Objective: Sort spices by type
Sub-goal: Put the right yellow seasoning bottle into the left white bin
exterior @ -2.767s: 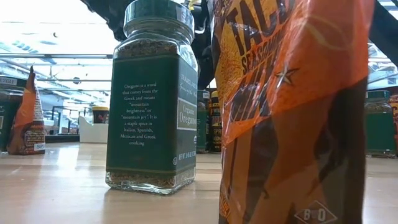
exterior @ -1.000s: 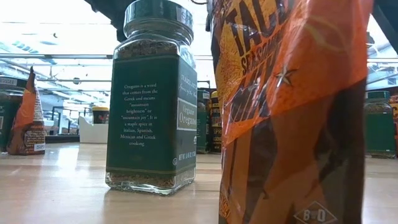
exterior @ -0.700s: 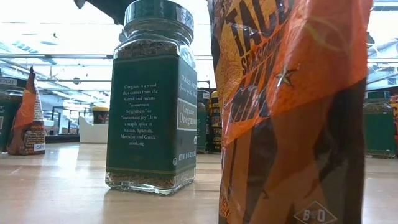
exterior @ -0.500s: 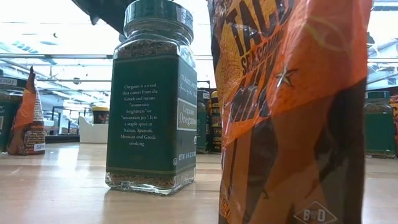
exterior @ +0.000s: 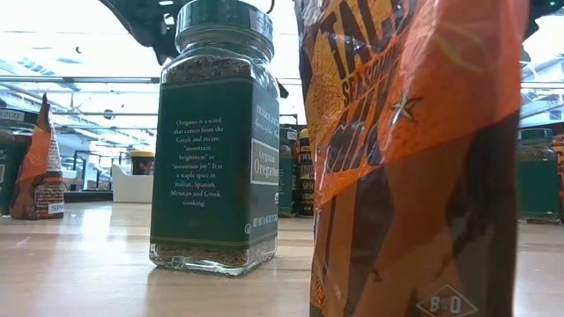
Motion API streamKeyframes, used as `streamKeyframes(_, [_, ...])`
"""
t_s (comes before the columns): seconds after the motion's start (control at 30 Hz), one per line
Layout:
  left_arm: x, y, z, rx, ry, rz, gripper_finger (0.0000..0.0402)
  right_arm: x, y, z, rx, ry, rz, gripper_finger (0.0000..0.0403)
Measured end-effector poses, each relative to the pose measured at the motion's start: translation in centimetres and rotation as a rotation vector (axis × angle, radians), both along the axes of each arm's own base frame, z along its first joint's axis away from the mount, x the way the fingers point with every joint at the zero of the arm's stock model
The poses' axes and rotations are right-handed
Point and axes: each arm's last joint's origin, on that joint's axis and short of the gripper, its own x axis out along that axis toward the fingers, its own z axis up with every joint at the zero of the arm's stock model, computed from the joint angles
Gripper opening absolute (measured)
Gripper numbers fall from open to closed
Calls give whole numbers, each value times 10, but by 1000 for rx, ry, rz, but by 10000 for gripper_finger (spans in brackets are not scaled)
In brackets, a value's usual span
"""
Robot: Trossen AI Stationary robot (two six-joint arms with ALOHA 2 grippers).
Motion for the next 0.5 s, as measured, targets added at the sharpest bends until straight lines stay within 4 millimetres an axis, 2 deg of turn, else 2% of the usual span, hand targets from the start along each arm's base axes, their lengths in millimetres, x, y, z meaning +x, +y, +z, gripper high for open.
streamKeyframes(0.33, [18,7,-34,25,117,38,358,-3,0,-29,-9,72,-39,263])
streamKeyframes(0.5, [18,15,-39,25,130,73,358,-4,0,-34,-7,86,-37,263])
